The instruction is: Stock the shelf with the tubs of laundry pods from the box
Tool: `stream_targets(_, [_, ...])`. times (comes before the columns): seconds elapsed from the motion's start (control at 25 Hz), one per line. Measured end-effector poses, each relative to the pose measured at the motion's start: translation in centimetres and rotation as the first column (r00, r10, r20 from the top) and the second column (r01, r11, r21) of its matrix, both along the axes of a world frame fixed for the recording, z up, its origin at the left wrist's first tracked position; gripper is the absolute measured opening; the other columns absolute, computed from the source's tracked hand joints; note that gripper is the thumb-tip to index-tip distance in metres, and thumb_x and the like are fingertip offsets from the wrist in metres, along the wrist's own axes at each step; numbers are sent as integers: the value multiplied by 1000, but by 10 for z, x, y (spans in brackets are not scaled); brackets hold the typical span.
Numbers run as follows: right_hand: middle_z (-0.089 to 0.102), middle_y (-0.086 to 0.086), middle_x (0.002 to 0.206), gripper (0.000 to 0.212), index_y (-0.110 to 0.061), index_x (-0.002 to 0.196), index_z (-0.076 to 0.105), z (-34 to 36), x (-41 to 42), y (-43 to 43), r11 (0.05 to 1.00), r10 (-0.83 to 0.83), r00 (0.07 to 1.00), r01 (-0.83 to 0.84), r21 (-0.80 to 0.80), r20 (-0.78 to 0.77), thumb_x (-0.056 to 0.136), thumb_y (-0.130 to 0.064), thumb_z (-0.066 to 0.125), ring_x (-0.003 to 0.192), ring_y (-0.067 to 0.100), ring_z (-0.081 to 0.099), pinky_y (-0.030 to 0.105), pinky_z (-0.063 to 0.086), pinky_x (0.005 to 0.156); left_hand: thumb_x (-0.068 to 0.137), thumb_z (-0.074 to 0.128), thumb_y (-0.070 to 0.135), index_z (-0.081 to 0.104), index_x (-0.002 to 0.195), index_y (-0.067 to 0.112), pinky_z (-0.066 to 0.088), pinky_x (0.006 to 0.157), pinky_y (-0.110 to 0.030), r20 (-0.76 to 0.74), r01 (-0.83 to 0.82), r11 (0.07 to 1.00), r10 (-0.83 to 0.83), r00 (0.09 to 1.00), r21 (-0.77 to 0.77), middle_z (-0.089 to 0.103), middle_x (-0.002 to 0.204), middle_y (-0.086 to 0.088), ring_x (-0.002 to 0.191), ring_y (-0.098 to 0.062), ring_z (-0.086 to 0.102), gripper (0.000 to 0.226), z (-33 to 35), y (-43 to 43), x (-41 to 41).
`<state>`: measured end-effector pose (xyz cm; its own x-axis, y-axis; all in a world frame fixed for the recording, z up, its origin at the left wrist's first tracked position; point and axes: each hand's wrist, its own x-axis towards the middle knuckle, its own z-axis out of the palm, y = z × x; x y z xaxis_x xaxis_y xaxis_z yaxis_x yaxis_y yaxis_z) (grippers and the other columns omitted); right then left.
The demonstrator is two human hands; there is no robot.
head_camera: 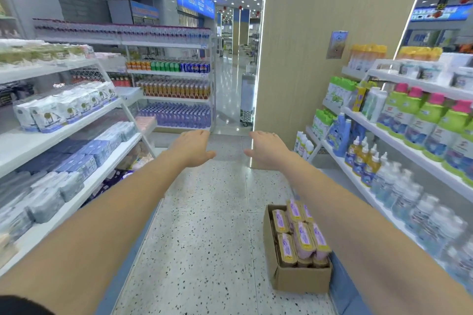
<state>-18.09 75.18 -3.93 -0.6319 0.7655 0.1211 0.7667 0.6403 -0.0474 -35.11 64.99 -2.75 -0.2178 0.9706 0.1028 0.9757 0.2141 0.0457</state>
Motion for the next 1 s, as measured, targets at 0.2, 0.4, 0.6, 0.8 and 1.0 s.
stream_targets(0.2, [49, 15, 138, 55, -6, 136, 39, 0, -51, 114, 1000, 26, 1000, -26, 1, 6, 92, -39, 44, 126, 31, 46, 46, 31, 110, 92, 44, 40, 21, 145, 7, 25, 112, -39, -6, 2, 1000, -2, 1000, -4, 30, 153, -12, 139, -28, 31, 67, -3, 107, -40])
stream_targets(0.4, [44, 14, 144, 59, -6, 140, 35, -15, -102, 211, 1000, 16, 1000, -16, -20, 22, 92, -40, 45, 132, 30, 41, 45, 26, 114, 91, 47, 40, 23, 145, 6, 25, 113, -40, 11, 1, 999, -1, 1000, -32, 30, 153, -12, 139, -28, 31, 68, -20, 209, -94])
stream_targets(0.6, [48, 14, 140, 56, -6, 136, 40, -25, -162, 318, 997, -72, 997, 72, -8, -13, 92, -40, 44, 128, 29, 45, 45, 28, 112, 91, 48, 40, 26, 144, 6, 26, 113, -42, -46, 85, 995, -87, 995, -53, 32, 151, -11, 137, -28, 33, 68, -23, 332, -162])
stream_targets(0.8, [47, 14, 140, 55, -7, 136, 40, -16, -193, 427, 975, -224, 974, 224, -7, -33, 92, -39, 44, 128, 31, 45, 43, 29, 109, 91, 48, 40, 26, 144, 6, 27, 112, -43, -80, 206, 978, -207, 975, -17, 36, 149, -12, 135, -29, 36, 66, -2, 467, -213])
stream_targets(1.0, [46, 18, 140, 56, -3, 135, 39, -28, -166, 521, 913, -405, 914, 405, -39, 5, 92, -39, 43, 126, 33, 45, 42, 31, 104, 91, 46, 38, 31, 141, 6, 19, 114, -44, -104, 335, 941, -338, 935, -41, 39, 146, -13, 135, -28, 35, 62, -18, 582, -203])
